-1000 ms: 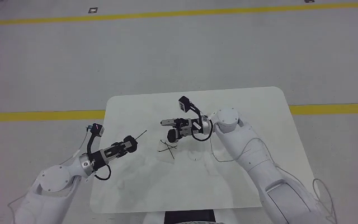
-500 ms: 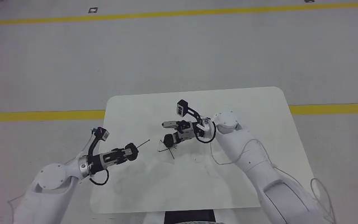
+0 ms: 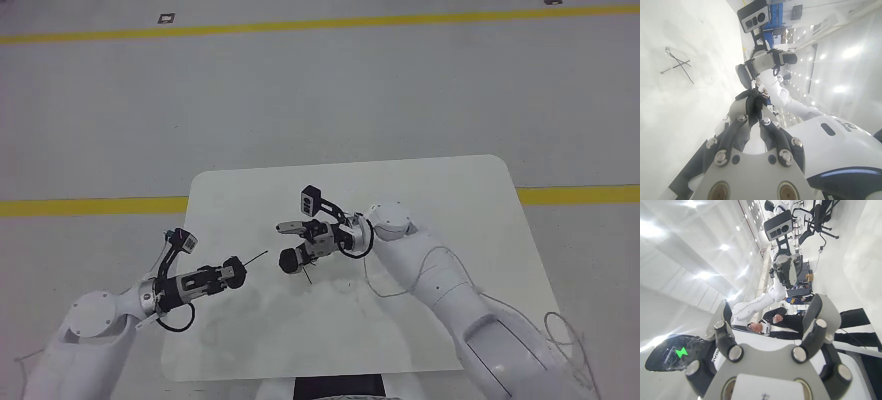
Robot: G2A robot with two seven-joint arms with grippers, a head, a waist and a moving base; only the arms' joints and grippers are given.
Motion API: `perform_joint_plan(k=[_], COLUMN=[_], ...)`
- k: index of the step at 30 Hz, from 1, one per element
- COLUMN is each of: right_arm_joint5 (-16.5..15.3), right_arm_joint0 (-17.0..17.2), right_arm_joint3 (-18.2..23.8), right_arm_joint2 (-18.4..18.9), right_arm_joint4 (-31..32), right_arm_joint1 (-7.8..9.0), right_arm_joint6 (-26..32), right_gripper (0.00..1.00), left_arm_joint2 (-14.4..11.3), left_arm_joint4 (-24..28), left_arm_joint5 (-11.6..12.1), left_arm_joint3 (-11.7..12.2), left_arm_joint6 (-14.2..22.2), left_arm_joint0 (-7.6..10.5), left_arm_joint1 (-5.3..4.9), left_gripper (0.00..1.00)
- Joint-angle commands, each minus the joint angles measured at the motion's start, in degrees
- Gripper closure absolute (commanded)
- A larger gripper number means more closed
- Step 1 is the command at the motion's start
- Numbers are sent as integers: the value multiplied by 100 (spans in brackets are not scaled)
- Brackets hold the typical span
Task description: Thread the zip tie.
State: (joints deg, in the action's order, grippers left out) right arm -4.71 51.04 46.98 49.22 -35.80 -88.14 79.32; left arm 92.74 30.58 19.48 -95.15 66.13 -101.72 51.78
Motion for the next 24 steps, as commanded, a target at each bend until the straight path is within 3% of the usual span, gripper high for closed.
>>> perform_joint_plan(k=[1, 6, 18, 23, 24], right_arm_joint5=[-3, -85, -398, -677, -707], right_arm_joint0=[102, 245, 40, -41, -49], right_arm_joint3=[90, 29, -623, -811, -843], right_arm_joint2=[36, 133, -189, -295, -315], right_arm_joint4=[-120, -642, -885, -914, -918], right_arm_joint1=[6, -19, -230, -335, -353], right_arm_joint6=[-117, -28, 32, -12, -23], right_gripper=[0, 0, 0, 18, 30], left_arm_joint2=[0, 0, 0, 0, 0], left_arm_joint4=[0, 0, 0, 0, 0], left_arm_joint5=[0, 0, 0, 0, 0], left_arm_joint3=[0, 0, 0, 0, 0], left_arm_joint6=[0, 0, 0, 0, 0], left_arm_joint0=[0, 0, 0, 0, 0], left_arm_joint1=[0, 0, 0, 0, 0], left_gripper=[100, 100, 100, 100, 100])
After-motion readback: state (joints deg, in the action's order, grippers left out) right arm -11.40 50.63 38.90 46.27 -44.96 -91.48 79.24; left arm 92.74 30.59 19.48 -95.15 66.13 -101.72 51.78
